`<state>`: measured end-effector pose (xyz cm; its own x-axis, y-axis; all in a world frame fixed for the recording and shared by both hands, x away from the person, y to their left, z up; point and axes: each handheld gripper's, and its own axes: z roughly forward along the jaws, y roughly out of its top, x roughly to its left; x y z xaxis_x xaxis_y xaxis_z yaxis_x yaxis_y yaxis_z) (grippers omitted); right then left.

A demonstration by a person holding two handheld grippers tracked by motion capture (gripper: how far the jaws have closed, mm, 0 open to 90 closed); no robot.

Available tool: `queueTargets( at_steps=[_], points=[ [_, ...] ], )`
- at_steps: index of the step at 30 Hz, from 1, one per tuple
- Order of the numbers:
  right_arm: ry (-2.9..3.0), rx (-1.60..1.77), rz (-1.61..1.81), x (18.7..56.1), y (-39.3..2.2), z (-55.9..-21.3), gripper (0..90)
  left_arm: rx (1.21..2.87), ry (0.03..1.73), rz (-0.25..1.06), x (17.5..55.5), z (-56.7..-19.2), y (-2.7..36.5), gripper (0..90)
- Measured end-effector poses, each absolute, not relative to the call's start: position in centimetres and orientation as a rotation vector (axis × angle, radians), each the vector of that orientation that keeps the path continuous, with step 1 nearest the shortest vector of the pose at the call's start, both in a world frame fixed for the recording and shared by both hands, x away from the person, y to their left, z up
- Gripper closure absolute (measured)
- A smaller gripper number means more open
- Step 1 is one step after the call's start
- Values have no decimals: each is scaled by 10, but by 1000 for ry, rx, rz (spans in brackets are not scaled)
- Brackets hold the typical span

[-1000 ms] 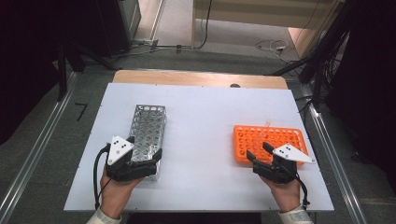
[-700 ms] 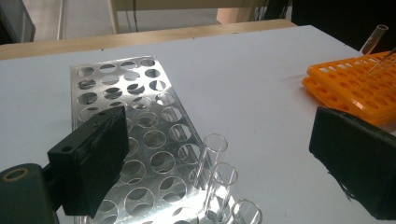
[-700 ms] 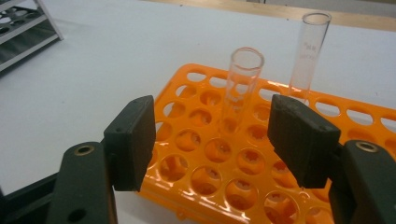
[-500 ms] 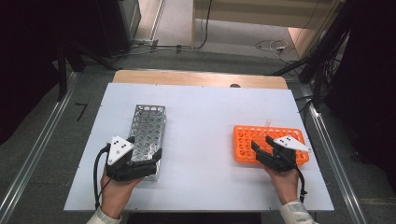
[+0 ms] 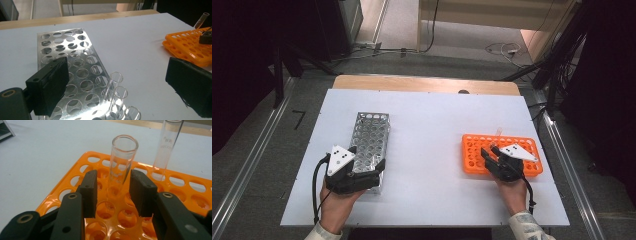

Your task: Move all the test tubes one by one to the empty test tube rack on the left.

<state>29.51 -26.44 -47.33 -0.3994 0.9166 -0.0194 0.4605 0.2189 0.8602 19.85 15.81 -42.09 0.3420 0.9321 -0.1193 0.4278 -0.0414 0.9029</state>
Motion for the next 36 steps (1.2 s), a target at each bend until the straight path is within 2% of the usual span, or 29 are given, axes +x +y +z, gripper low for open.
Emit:
queueTargets(
  at_steps=[10,15,36],
  points=[
    [1975,1270,1067,297,-262,-476,643,1648,1245,650,199,-421,158,53],
    [1971,1262,1051,297,-261,-476,723,1651,1247,652,199,-422,158,53],
    [1953,1239,1179,274,-252,-438,732,1652,1228,649,197,-421,154,54]
  ],
)
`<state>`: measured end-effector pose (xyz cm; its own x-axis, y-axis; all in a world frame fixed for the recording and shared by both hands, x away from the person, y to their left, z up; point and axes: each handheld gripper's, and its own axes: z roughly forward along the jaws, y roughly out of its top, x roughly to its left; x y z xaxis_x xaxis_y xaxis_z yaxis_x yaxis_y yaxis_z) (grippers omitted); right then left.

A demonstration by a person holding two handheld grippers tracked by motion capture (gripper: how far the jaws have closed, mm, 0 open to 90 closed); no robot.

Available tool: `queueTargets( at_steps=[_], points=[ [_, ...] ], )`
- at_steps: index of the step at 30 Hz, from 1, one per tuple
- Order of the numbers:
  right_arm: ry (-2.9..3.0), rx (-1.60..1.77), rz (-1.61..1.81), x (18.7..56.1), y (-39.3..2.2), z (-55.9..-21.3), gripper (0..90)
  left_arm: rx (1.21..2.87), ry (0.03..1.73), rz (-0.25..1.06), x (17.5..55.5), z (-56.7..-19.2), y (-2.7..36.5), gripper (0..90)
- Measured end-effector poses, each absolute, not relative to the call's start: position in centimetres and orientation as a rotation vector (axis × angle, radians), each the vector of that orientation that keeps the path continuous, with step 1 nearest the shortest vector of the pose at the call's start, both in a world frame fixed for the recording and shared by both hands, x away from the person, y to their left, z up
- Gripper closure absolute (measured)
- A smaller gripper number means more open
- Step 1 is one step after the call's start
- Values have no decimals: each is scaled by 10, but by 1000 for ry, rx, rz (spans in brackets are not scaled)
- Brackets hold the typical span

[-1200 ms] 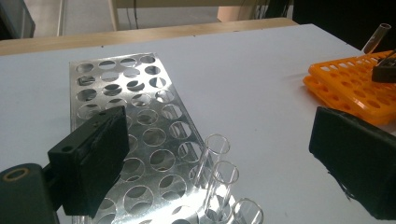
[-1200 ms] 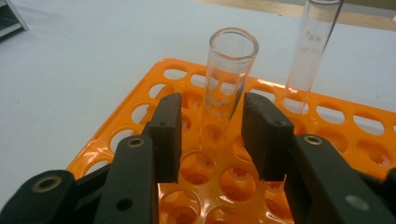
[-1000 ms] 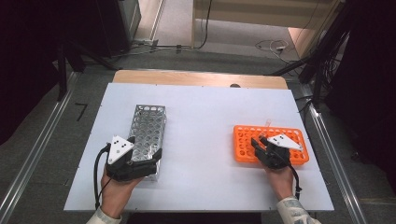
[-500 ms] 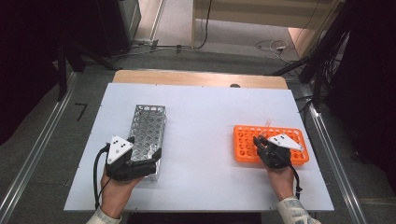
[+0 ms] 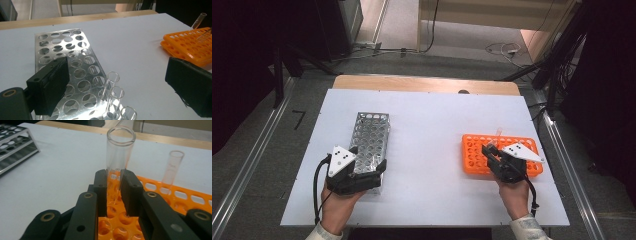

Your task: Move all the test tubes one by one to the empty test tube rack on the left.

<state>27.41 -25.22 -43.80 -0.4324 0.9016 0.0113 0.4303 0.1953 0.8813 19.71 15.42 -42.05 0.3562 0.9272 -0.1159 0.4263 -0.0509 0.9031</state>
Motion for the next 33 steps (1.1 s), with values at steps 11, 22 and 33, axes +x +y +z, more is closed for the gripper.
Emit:
queueTargets(
  at_steps=[11,22,33],
  points=[
    [2066,1144,1229,258,-224,-436,731,1658,1201,637,195,-419,147,57],
    [2174,1057,1261,248,-196,-443,732,1669,1182,634,194,-419,137,65],
    [2287,976,1258,241,-168,-453,731,1714,1121,619,194,-424,115,104]
  ],
)
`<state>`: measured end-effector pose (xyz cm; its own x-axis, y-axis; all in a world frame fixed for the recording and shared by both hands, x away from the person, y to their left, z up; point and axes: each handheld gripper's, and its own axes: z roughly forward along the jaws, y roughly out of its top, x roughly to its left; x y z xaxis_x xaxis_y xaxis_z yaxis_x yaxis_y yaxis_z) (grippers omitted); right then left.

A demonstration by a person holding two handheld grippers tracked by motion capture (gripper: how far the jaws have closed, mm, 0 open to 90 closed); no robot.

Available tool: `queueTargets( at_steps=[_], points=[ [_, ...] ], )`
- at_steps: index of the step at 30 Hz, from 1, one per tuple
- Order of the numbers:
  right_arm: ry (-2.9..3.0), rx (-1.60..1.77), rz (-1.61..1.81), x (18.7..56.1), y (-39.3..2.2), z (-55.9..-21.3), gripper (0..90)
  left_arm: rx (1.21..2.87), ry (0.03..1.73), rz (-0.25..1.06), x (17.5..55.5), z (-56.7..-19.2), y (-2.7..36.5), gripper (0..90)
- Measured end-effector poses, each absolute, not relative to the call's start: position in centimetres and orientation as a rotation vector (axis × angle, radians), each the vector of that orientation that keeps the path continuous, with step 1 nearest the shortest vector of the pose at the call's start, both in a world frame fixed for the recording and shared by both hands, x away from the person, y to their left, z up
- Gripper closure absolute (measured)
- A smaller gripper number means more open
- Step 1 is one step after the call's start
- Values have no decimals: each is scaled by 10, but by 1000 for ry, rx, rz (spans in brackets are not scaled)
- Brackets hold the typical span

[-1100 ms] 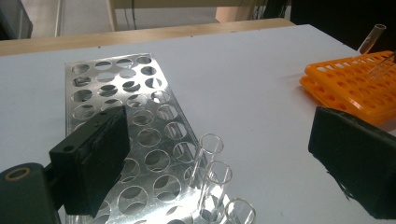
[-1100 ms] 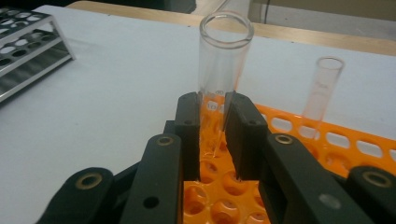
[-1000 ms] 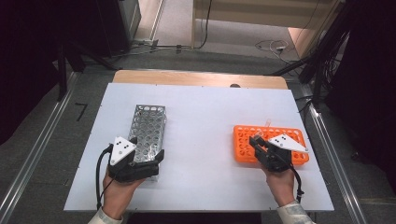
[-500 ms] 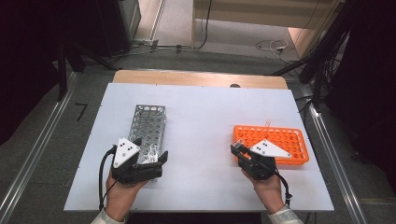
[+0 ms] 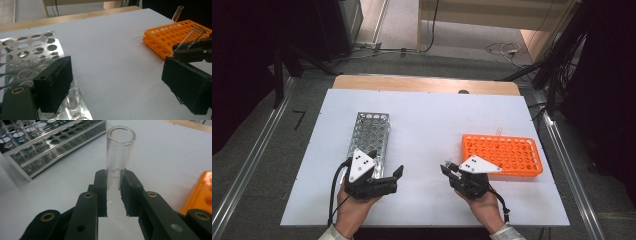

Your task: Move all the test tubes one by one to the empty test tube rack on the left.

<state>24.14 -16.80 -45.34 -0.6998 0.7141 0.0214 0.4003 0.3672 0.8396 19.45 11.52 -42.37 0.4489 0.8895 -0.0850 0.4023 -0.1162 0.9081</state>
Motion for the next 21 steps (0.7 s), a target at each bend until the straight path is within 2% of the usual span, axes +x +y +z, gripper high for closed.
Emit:
queueTargets(
  at_steps=[10,16,21],
  points=[
    [2383,895,1258,232,-140,-460,732,1771,1039,566,194,-429,86,131],
    [2429,845,1259,228,-123,-462,731,1800,1011,548,194,-432,73,177],
    [2452,810,1272,223,-111,-461,731,1811,958,535,190,-433,69,338]
  ],
)
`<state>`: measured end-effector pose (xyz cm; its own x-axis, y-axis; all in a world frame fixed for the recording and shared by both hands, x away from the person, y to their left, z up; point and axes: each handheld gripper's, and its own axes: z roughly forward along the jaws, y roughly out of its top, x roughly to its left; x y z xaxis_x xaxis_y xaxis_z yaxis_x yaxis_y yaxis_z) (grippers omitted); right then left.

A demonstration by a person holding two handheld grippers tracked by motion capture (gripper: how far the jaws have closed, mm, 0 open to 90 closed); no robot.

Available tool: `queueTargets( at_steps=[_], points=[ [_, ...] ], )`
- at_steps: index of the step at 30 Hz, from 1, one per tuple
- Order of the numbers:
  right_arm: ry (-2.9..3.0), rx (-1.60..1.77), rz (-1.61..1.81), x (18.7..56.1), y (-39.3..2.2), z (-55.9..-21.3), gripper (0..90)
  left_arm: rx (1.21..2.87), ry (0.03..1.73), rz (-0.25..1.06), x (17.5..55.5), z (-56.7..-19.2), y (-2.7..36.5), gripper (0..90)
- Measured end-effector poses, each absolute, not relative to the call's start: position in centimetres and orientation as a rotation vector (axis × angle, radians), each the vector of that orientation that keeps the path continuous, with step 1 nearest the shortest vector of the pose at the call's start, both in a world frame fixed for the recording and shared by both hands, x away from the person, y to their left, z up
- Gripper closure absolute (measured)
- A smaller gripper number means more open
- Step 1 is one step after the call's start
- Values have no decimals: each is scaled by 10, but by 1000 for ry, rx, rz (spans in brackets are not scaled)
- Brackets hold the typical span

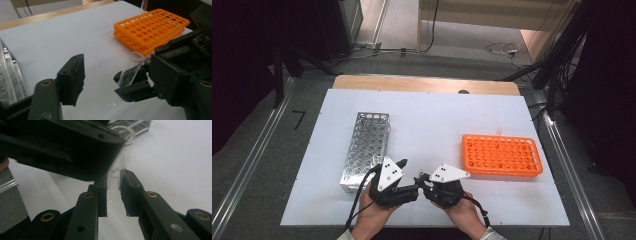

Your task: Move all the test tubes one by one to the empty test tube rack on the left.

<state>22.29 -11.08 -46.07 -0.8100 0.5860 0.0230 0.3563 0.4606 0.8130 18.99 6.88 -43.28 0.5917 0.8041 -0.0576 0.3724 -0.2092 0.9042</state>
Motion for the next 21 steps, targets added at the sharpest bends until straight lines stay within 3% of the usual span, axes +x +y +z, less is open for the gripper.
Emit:
queueTargets(
  at_steps=[6,13,21],
  points=[
    [2460,811,1287,222,-106,-459,731,1839,911,529,188,-434,66,576],
    [2466,807,1286,221,-106,-460,731,1860,904,526,187,-435,64,709],
    [2473,807,1282,221,-106,-460,728,1868,915,539,188,-434,66,745]
  ],
)
